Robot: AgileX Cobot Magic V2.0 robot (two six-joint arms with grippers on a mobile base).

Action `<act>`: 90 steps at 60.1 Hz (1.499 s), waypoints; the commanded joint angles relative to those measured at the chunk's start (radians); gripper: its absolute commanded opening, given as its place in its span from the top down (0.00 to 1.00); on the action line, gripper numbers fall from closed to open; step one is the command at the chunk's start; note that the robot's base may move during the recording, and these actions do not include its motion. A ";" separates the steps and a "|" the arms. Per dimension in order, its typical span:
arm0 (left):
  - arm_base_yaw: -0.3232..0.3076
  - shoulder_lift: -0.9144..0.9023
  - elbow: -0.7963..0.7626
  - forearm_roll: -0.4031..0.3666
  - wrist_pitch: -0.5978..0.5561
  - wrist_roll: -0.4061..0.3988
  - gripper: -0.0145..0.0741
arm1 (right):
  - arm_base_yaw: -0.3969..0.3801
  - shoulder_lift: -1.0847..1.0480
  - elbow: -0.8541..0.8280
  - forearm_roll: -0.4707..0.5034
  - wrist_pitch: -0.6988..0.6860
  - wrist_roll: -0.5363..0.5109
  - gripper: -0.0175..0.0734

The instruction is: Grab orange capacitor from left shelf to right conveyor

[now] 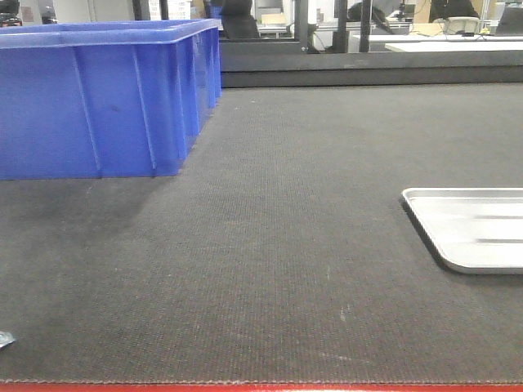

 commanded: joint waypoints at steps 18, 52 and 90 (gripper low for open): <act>-0.005 -0.019 -0.005 0.000 -0.086 0.000 0.95 | -0.110 0.302 -0.010 -0.112 -0.408 -0.010 0.71; -0.005 -0.019 -0.005 0.000 -0.086 0.000 0.95 | -0.110 0.497 0.040 -0.123 -0.597 -0.089 0.56; -0.005 -0.019 -0.005 0.000 -0.086 0.000 0.95 | -0.105 0.223 0.040 -0.072 -0.325 -0.065 0.14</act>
